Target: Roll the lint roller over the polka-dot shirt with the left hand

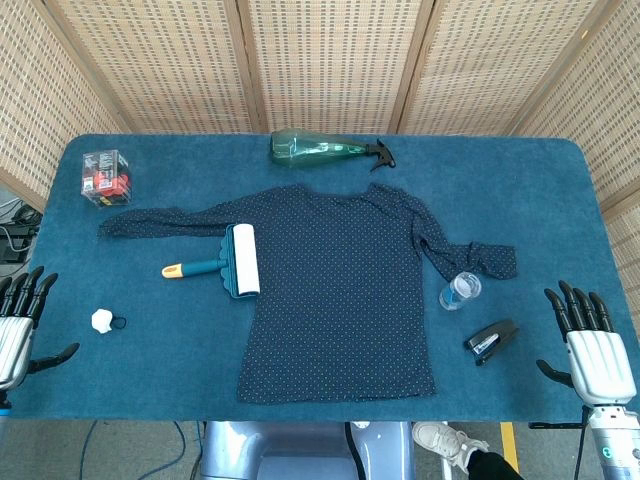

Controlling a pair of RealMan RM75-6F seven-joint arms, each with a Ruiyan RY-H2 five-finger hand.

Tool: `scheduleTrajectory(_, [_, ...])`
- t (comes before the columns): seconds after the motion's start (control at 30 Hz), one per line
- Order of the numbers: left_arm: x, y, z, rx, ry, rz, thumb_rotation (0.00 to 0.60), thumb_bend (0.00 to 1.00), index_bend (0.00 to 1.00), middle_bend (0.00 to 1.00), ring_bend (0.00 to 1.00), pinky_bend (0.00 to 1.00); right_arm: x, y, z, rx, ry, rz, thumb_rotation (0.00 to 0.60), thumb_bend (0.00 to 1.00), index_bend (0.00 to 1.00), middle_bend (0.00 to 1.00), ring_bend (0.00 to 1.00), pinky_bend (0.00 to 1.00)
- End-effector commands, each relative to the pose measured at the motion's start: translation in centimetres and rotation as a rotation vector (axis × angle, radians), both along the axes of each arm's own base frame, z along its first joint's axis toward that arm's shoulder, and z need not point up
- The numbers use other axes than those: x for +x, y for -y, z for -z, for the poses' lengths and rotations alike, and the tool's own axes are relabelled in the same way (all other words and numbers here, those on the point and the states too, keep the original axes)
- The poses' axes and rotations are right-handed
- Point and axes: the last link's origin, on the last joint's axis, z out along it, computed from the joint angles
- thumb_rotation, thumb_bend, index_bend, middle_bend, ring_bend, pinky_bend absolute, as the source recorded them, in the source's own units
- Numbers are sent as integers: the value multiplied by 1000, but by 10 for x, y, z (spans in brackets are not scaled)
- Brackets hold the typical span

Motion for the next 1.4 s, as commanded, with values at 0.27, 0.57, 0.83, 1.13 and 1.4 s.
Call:
scheduleTrajectory(0.27, [0, 1, -1, -1, 1, 4, 600, 170, 0, 0, 0, 0, 1, -1, 0, 2, 3, -1, 600, 60, 0, 0, 0, 0])
scheduleTrajectory(0.57, [1, -1, 0, -6, -4, 4, 600, 171, 0, 0, 0, 0, 1, 0, 4, 13, -3, 0, 600, 60, 0, 0, 0, 0])
scheduleTrajectory(0.83, [3, -1, 2, -9, -9, 9, 600, 171, 0, 0, 0, 0, -1, 1, 4, 14, -5, 6, 600, 60, 0, 0, 0, 0])
scheduleTrajectory(1.13, [10, -10, 4, 34, -39, 44, 600, 212, 31, 217, 222, 334, -2, 1, 3, 6, -3, 11, 600, 60, 0, 0, 0, 0])
scheduleTrajectory(1.4, [41, -72, 10, 24, 69, 96, 600, 245, 348, 776, 674, 645, -4, 3, 3, 3, -9, 26, 600, 60, 0, 0, 0, 0])
